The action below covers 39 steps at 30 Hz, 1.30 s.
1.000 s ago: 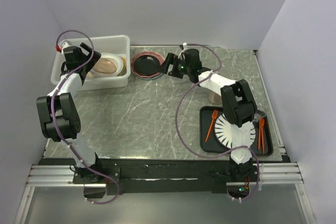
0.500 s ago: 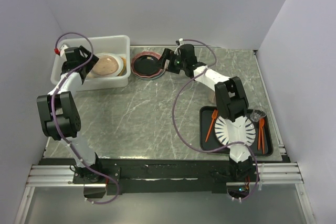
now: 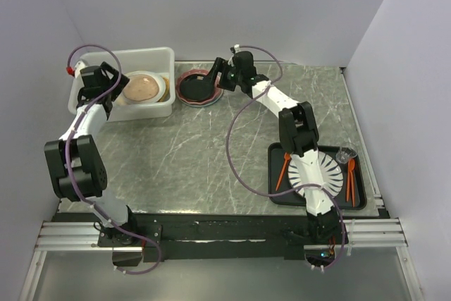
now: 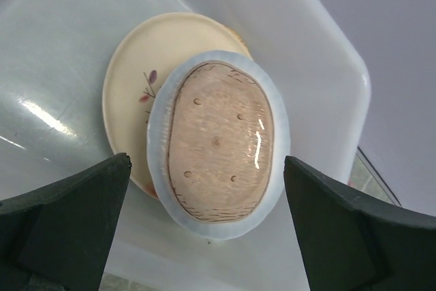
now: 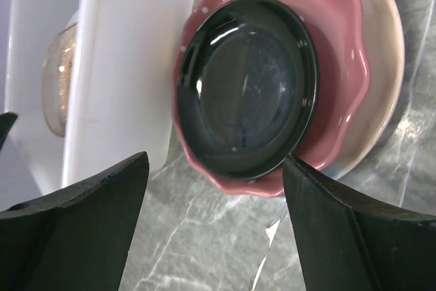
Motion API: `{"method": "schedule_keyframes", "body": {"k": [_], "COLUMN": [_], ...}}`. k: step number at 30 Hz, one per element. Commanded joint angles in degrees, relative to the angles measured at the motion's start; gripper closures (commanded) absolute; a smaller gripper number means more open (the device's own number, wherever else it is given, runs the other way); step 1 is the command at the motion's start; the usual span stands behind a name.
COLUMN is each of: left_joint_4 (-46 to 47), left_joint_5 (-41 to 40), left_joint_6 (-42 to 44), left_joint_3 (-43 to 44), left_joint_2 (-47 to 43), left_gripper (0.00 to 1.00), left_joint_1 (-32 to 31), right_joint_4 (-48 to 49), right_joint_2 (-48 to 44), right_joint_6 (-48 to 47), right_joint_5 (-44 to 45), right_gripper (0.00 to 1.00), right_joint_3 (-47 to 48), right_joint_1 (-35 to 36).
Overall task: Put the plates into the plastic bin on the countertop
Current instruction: Place the plate in the plastic bin, then pick up the plate at the center of the board.
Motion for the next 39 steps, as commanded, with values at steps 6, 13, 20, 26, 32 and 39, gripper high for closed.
{"method": "schedule_keyframes", "body": {"k": [6,13,20,26,32,39], "left_joint_4": [6.1,6.9,9.4,9.9,10.2,10.8], "left_joint_5": [6.6,9.2,11.1,12.2,12.6,13.2], "left_joint_6": [0.5,0.2,0.5,0.4,0.4,0.4], "left_joint_3": [-1.6,-1.6,-2.9,-2.9,-2.9,-3.1], "left_joint_2": [-4.1,-3.5,-4.2,-3.7,-3.8,-3.7], "left_gripper": [0.01,0.01,0.01,0.01,0.01,0.01], "left_joint_1": [0.1,0.1,0.1,0.1,0.1,0.1], "right_joint_4": [-3.4,-3.6,-3.7,-3.4,-3.1,-2.7], "right_joint_2": [6.6,8.2,11.0,14.9,16.0,16.3], "right_joint_6": [3.8,5.4,7.4,10.4,11.1,11.3], "right_joint_5": [0.7,2.4,4.3,3.6,3.0,2.2], "right_gripper": [0.19,0.2,0.2,0.23,0.28,0.46], "right_joint_3": [10.6,12.0,14.4,19.2,19.3,18.5], "right_joint_1": [0.5,0.3,-0.1,-0.1,-0.2,-0.3]}}
